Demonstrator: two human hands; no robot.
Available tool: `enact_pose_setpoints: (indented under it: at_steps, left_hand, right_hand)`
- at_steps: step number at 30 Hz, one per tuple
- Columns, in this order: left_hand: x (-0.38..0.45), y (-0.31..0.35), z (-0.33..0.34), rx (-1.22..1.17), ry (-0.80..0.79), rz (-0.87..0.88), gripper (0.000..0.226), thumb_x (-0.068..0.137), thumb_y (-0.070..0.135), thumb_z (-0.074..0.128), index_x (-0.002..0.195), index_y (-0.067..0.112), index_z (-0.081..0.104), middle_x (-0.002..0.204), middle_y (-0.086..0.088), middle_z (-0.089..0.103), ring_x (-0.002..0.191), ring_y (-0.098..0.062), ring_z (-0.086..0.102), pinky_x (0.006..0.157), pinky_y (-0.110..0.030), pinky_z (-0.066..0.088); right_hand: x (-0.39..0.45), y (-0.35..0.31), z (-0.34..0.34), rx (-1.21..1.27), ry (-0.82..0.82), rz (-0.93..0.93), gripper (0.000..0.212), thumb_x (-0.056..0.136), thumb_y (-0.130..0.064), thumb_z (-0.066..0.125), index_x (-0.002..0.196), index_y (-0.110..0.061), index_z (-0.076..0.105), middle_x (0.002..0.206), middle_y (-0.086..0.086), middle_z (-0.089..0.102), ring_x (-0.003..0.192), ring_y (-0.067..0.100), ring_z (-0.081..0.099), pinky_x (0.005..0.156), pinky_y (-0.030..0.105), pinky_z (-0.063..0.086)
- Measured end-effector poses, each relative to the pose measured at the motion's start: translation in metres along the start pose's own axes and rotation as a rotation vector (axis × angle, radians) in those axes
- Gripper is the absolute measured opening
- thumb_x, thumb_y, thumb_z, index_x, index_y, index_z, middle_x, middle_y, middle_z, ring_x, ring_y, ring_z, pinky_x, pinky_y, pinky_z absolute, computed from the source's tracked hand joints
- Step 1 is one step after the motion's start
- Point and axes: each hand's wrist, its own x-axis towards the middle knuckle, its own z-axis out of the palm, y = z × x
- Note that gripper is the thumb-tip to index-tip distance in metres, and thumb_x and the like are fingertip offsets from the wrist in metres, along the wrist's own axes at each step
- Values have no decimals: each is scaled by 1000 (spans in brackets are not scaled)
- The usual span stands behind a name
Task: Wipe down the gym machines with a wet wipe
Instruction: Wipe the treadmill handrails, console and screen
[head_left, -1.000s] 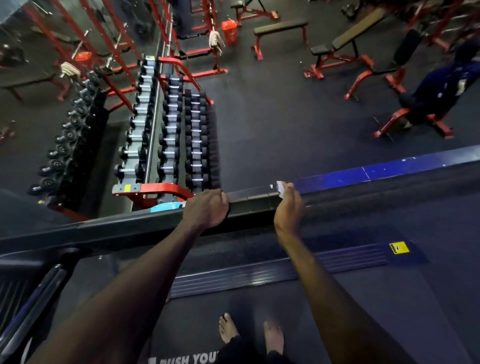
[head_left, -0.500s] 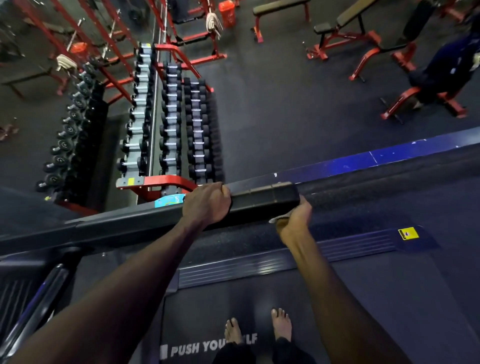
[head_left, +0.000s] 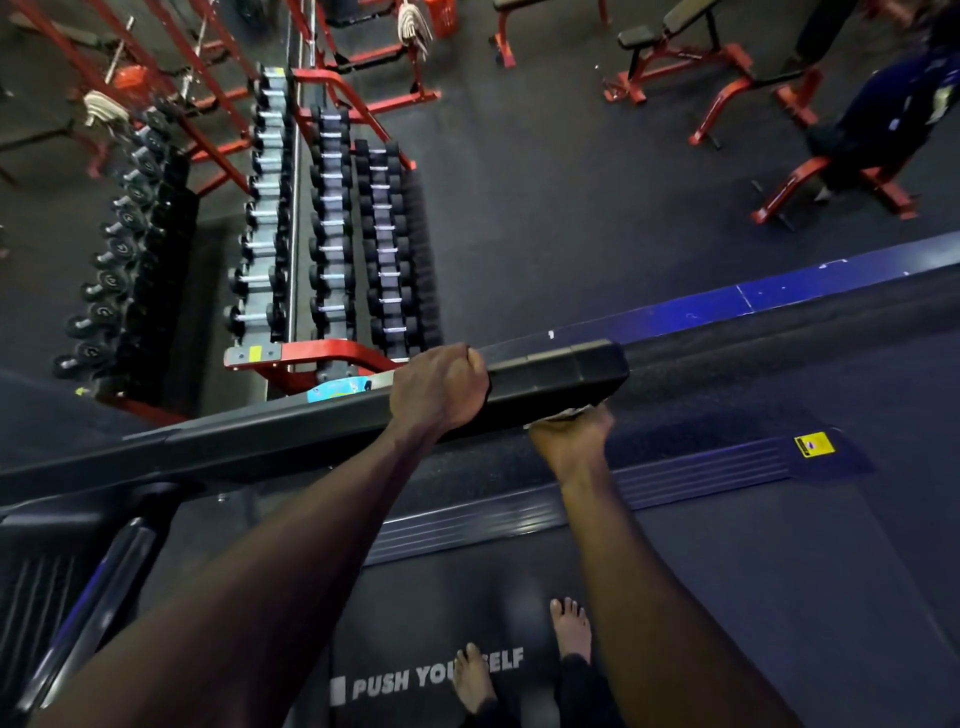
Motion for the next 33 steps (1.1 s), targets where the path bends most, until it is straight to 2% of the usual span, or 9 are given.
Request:
enact_pose_setpoints:
  at_steps: [2, 4, 7, 10, 16, 20, 24, 28, 33]
  left_hand:
    - [-1, 0, -2, -19, -11, 14, 42, 97, 35, 29, 93, 14, 66, 109, -12, 70, 98, -33, 64, 81, -39, 45]
    - [-4, -6, -4, -33, -19, 73, 42, 99, 36, 27, 89, 16, 63, 106, -12, 70, 97, -33, 64, 80, -40, 46]
    - [-16, -37, -7, -14, 14, 169, 39, 102, 39, 24, 80, 22, 51, 97, -10, 70, 91, -33, 64, 76, -41, 46]
    - [-25, -76, -10, 37, 43, 159, 45, 103, 43, 21, 84, 19, 56, 93, -10, 71, 90, -33, 66, 75, -42, 49]
    - [-25, -88, -15, 24, 13, 281, 45, 105, 41, 21, 86, 19, 55, 95, -9, 71, 91, -33, 65, 74, -40, 45]
    - [-27, -117, -26, 15, -43, 277, 47, 106, 44, 20, 89, 18, 56, 99, -12, 71, 93, -35, 65, 80, -43, 49]
    - [-23, -132, -34, 40, -99, 297, 52, 106, 44, 19, 102, 17, 63, 106, -15, 70, 101, -37, 63, 84, -43, 48]
    - [-23, -163, -38, -17, -152, 255, 57, 103, 53, 14, 82, 18, 54, 99, -15, 69, 94, -37, 64, 85, -48, 51]
    - [-21, -168, -38, -26, -165, 244, 66, 97, 58, 8, 94, 21, 62, 103, -13, 69, 96, -36, 64, 88, -51, 51]
  right_hand:
    - [4, 30, 0, 12, 12, 76, 23, 78, -35, 55, 94, -25, 69, 88, 6, 72, 93, 29, 63, 106, 44, 40]
    - [-5, 37, 0, 76, -3, 92, 15, 77, -30, 54, 75, -22, 67, 69, 3, 68, 74, 23, 62, 98, 39, 44]
    - [-15, 19, 3, 126, -18, 41, 39, 91, -28, 42, 62, -16, 65, 60, 4, 66, 56, 21, 64, 79, 35, 52]
    - [-17, 47, 12, 165, 1, 76, 44, 98, -37, 34, 79, -15, 68, 71, 6, 72, 70, 22, 67, 74, 32, 51]
    - [-20, 88, 21, 78, -12, 177, 47, 98, -37, 35, 123, -12, 67, 118, 19, 69, 113, 37, 60, 92, 50, 42]
    - [-16, 95, 24, 140, 3, 139, 44, 96, -41, 37, 109, -15, 71, 96, 14, 75, 109, 33, 63, 78, 43, 47]
    - [-26, 128, 35, 83, 38, 192, 46, 97, -40, 36, 115, -15, 70, 106, 18, 73, 97, 35, 65, 83, 47, 47]
    - [-16, 104, 23, 119, 168, 126, 36, 98, -32, 30, 76, -25, 58, 63, 0, 63, 66, 20, 56, 71, 33, 39]
    - [-34, 158, 45, -31, 86, 190, 41, 95, -42, 42, 117, -20, 69, 106, 12, 74, 109, 34, 62, 97, 50, 43]
